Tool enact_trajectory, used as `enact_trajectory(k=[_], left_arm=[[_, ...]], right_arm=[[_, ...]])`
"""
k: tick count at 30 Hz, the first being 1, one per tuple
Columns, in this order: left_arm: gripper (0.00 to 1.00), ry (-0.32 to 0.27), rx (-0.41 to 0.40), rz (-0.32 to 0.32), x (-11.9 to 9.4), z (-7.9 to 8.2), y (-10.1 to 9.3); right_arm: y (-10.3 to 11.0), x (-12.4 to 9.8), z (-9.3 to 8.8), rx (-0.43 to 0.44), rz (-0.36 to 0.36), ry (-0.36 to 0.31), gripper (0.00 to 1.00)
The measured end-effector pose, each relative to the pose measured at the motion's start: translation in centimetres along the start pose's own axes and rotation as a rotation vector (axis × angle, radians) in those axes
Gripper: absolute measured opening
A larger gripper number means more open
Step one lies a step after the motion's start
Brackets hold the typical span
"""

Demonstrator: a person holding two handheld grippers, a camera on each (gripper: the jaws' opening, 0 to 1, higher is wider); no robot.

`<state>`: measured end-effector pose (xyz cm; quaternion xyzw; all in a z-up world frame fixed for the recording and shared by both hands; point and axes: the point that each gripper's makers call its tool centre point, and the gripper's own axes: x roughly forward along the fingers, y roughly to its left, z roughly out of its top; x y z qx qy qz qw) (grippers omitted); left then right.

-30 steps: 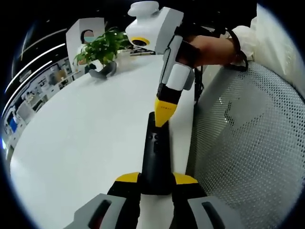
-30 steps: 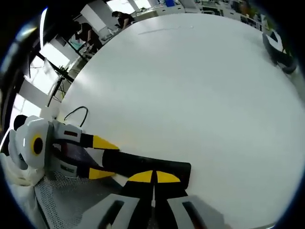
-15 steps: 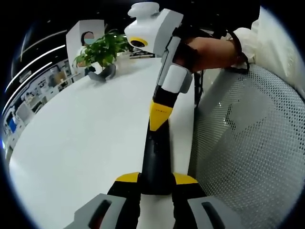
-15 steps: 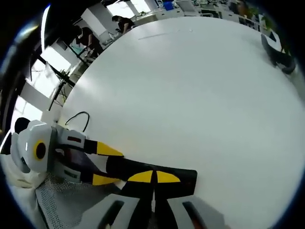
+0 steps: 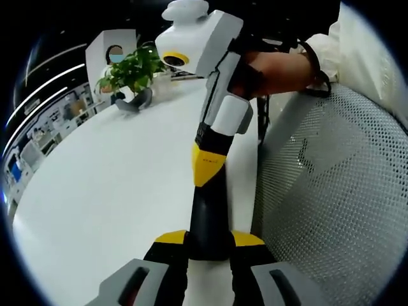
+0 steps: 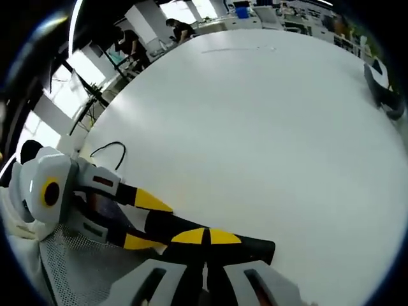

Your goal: Press the specified remote control buttons in sequence, fully releasing each button before pressing the next.

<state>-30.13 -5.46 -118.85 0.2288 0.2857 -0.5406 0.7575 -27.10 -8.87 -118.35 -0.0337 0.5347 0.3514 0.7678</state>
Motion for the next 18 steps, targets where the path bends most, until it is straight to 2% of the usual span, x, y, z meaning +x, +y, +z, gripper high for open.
enact_trajectory(k=[2, 6, 14, 18], left_arm=[[0.24, 0.001, -0.008, -0.001, 0.04, 0.01, 0.03], [0.24, 0.000, -0.031, -0.006, 0.11, -0.03, 0.05], [0.24, 0.001, -0.049, -0.001, 0.21, -0.03, 0.14], [0.24, -0.005, -0.053, 0.001, 0.21, -0.04, 0.12]], right_arm=[[0.00, 0.07, 0.00, -0.034, -0.017, 0.015, 0.00], [0.02, 0.32, 0.02, -0.163, -0.084, 0.065, 0.00], [-0.13, 0.38, 0.09, -0.149, -0.095, 0.049, 0.00], [-0.23, 0.19, 0.04, -0.114, -0.073, -0.007, 0.00]])
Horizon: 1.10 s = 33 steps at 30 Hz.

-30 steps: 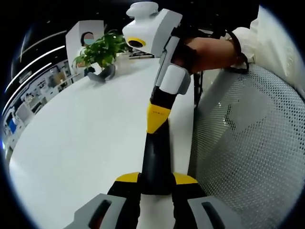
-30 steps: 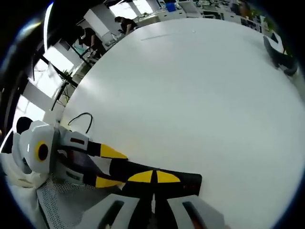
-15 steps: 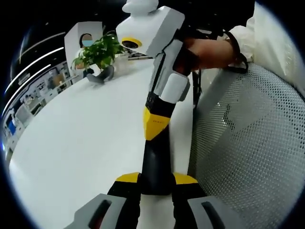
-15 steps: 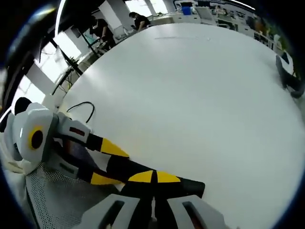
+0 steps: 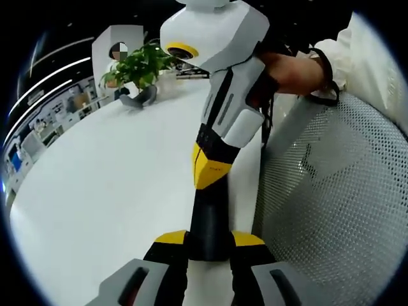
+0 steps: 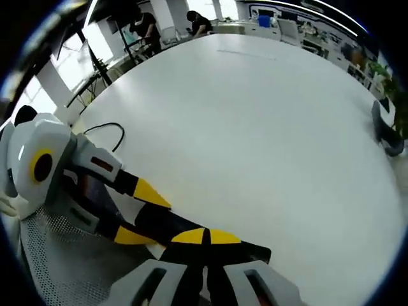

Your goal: Press the specified remote control buttons in sequence, fully releasing each button before pressing the next.

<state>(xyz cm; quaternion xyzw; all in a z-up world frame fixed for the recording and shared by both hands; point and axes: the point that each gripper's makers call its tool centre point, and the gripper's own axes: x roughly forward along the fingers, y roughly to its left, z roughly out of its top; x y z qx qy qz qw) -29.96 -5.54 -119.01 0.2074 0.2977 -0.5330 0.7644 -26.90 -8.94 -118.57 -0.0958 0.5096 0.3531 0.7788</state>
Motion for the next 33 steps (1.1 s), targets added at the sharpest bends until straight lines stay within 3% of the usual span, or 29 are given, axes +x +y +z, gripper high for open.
enact_trajectory(k=[8, 16, 20, 27, 33], left_arm=[[0.25, -0.008, 0.003, -0.001, 0.0, 0.0, 0.0], [0.25, -0.005, 0.006, -0.001, 0.0, 0.1, -0.1], [0.25, -0.008, 0.012, 0.000, 0.0, 0.1, -0.1], [0.25, -0.010, 0.013, 0.001, 0.0, 0.1, -0.1], [0.25, -0.011, 0.012, 0.000, -0.1, 0.1, -0.2]], right_arm=[[0.0, -0.1, 0.0, 0.038, 0.012, 0.007, 0.00], [-0.6, -1.1, -0.4, 0.158, 0.034, 0.015, 0.00], [-0.3, -1.3, -0.4, 0.235, 0.081, 0.015, 0.00], [0.8, -1.4, -0.4, 0.274, 0.145, 0.013, 0.00], [0.9, -1.1, -0.9, 0.271, 0.148, 0.041, 0.00]])
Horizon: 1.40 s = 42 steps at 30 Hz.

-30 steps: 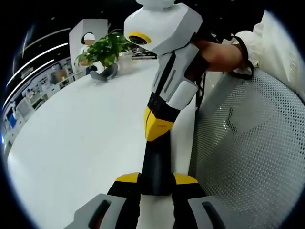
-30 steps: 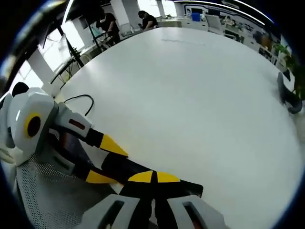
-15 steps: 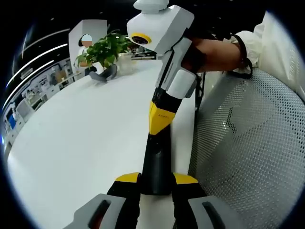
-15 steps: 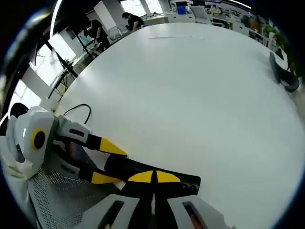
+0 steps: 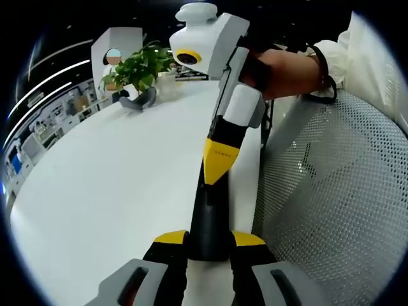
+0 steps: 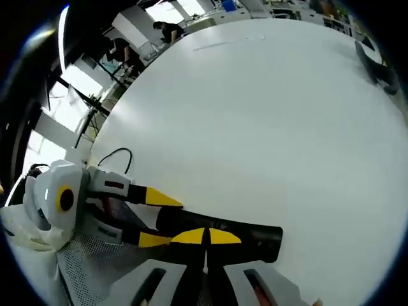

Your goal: Press the specified remote control buttons in sequence, fully releasing each button before pressing the next.

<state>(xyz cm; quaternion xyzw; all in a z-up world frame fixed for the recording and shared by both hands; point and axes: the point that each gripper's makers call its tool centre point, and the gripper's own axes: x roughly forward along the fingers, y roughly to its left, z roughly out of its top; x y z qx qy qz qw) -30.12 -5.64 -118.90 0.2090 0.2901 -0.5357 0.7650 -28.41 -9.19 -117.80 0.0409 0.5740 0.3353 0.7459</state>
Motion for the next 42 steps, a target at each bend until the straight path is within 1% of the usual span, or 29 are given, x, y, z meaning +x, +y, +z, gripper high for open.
enact_trajectory(k=[2, 8, 11, 14, 17, 20, 28, 32, 36, 39, 42], left_arm=[[0.25, -0.001, 0.000, -0.001, 0.0, 0.0, 0.0], [0.25, -0.003, 0.007, -0.003, 0.0, 0.0, 0.0], [0.25, -0.003, 0.008, -0.004, 0.0, 0.0, 0.0], [0.25, -0.002, 0.008, -0.005, 0.0, 0.0, 0.0], [0.25, -0.001, 0.006, -0.005, 0.0, 0.0, 0.0], [0.25, -0.001, 0.007, -0.003, 0.1, 0.0, 0.0], [0.25, -0.002, -0.001, -0.004, 0.1, 0.0, 0.1], [0.25, -0.002, -0.005, -0.005, 0.1, 0.0, 0.2], [0.25, -0.003, -0.006, -0.006, 0.0, 0.0, 0.1], [0.25, -0.003, -0.006, -0.008, 0.1, 0.0, 0.2], [0.25, -0.003, -0.006, -0.008, 0.1, 0.0, 0.2]], right_arm=[[-0.4, 0.2, -0.3, -0.021, -0.025, 0.019, 0.00], [-0.3, 0.2, -0.2, -0.026, -0.014, 0.016, 0.00], [-0.2, 0.3, -0.2, -0.049, -0.035, 0.020, 0.00], [-0.3, 0.4, -0.1, -0.048, -0.046, 0.023, 0.00], [-0.5, 0.3, -0.1, -0.033, -0.037, 0.017, 0.00], [-0.5, 0.2, -0.1, -0.005, -0.010, 0.008, 0.00], [-0.3, -0.2, -0.2, 0.053, 0.007, 0.022, 0.00], [0.1, -0.5, -0.4, 0.098, 0.041, 0.034, 0.00], [0.2, -0.4, -0.6, 0.105, 0.046, 0.040, 0.00], [0.3, -0.1, -0.8, 0.107, 0.053, 0.056, 0.00], [0.2, 0.1, -1.1, 0.089, 0.036, 0.075, 0.00]])
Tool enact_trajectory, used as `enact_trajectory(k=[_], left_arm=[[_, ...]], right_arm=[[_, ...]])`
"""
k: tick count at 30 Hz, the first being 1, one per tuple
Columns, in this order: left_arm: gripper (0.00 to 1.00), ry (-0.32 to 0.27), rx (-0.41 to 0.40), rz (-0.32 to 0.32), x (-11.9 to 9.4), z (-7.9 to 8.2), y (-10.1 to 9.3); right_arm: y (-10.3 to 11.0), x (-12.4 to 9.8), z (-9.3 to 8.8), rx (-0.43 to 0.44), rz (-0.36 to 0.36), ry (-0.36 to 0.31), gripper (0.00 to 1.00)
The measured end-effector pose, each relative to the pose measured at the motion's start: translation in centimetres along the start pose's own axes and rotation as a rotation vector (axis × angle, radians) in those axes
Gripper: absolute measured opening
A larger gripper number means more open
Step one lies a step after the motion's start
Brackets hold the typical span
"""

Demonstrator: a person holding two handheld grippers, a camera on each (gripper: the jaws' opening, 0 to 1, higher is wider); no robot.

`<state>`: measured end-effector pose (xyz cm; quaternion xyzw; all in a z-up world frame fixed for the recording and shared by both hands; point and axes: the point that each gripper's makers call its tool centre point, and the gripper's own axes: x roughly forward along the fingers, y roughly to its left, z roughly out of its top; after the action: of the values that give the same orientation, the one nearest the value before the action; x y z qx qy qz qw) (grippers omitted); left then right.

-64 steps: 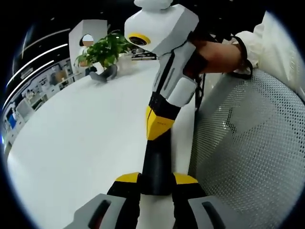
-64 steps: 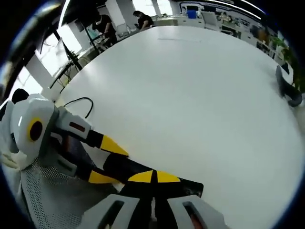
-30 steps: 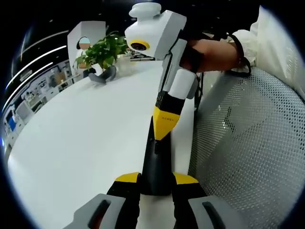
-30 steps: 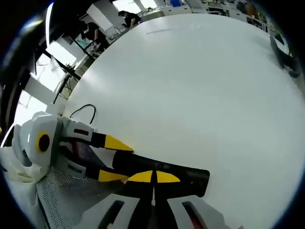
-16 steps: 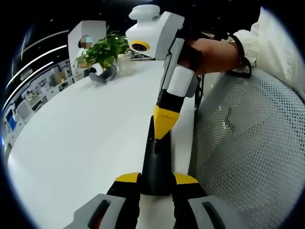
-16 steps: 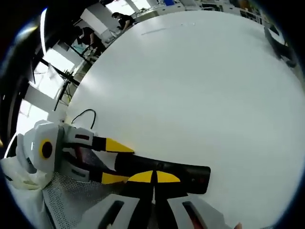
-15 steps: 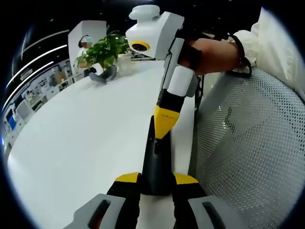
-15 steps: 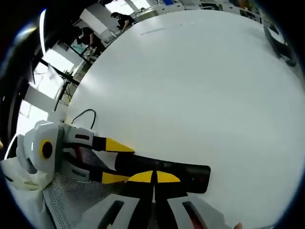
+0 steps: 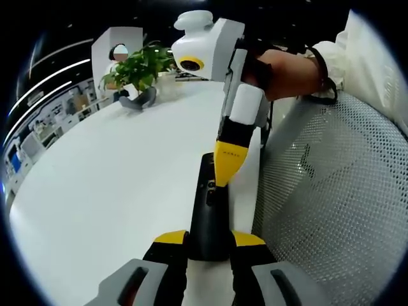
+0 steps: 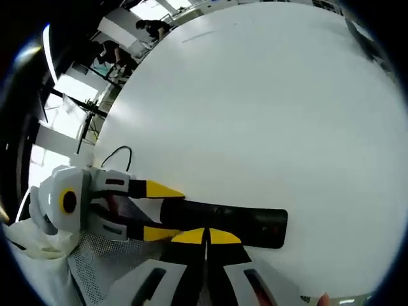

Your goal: Press the specified remote control buttons in sequence, fully releasing each button before pressing the next.

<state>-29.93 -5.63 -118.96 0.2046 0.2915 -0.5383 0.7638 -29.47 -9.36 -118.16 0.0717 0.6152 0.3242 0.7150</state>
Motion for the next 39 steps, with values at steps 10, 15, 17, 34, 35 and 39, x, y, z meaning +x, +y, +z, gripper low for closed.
enact_trajectory(k=[10, 15, 17, 34, 35, 39], left_arm=[[0.25, -0.001, 0.002, 0.002, -0.01, 0.01, -0.02], [0.26, 0.002, 0.013, 0.005, -0.06, -0.05, -0.09], [0.26, 0.008, 0.005, 0.010, -0.24, -0.23, 0.00], [0.24, 0.013, 0.011, 0.001, -0.54, -0.49, 0.13], [0.24, 0.012, 0.013, -0.001, -0.47, -0.44, 0.11], [0.24, 0.009, 0.011, -0.004, -0.35, -0.31, 0.10]], right_arm=[[-0.20, 0.15, -0.19, -0.039, -0.027, 0.008, 0.00], [-0.28, 0.13, -0.30, -0.034, -0.025, 0.004, 0.00], [-0.44, 0.17, -0.40, -0.037, -0.033, 0.010, 0.00], [-0.28, -0.17, -0.02, 0.023, 0.011, -0.002, 0.00], [-0.12, -0.28, 0.25, 0.027, 0.020, -0.019, 0.00], [-0.34, -0.40, 0.57, 0.025, 0.006, -0.041, 0.00]])
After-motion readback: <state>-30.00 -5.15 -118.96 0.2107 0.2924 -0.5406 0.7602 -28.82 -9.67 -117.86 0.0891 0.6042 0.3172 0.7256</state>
